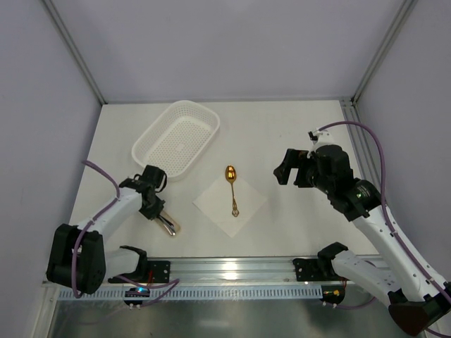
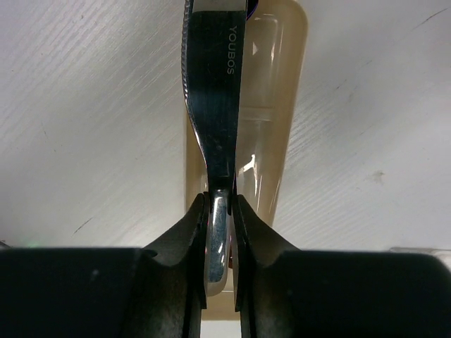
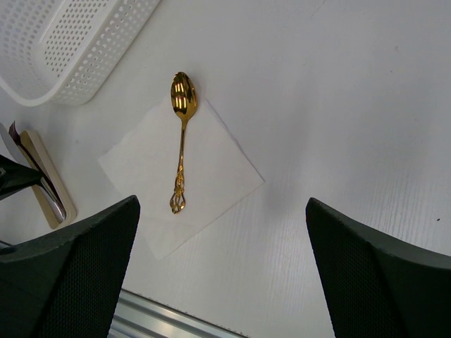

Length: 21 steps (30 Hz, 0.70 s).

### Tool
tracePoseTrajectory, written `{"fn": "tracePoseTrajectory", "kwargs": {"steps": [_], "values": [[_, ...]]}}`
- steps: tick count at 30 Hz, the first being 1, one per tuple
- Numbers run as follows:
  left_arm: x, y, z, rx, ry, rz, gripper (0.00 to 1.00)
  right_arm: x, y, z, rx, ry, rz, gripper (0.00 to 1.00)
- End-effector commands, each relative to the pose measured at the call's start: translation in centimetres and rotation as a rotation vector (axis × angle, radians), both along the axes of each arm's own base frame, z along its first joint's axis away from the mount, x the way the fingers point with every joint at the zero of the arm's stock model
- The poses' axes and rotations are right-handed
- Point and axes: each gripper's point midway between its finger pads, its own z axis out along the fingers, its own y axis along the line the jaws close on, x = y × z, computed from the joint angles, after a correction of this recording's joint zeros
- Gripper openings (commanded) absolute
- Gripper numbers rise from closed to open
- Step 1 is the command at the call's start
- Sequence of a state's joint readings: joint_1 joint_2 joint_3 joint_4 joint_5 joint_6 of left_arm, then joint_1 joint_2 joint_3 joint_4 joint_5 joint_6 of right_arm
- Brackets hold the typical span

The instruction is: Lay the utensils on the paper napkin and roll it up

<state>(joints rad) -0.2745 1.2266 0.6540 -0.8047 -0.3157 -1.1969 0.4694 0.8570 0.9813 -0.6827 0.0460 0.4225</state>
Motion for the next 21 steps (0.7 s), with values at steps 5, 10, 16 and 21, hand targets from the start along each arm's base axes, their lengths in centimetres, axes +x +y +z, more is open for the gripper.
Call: {"fn": "tracePoseTrajectory", "kwargs": {"steps": [5, 10, 16, 21], "values": [[2.1, 0.4, 4.1, 0.018, -0.131, -0.009, 0.0, -0.2, 0.2, 0.4, 0.017, -0.007, 0.005, 1.0], [3.6, -0.6, 8.4, -0.006, -0.258, -0.097, 0.0, -0.2, -0.1, 0.7, 0.007, -0.015, -0.002, 1.0], [5.4, -4.6, 13.9, -0.02, -0.376, -0.253, 0.0, -0.1, -0.2, 1.1, 0.006, -0.021, -0.005, 1.0], [6.8, -12.2, 15.5, -0.062, -0.418, -0.488, 0.0, 0.0, -0.1, 1.2, 0.004, -0.02, -0.006, 1.0]]}}
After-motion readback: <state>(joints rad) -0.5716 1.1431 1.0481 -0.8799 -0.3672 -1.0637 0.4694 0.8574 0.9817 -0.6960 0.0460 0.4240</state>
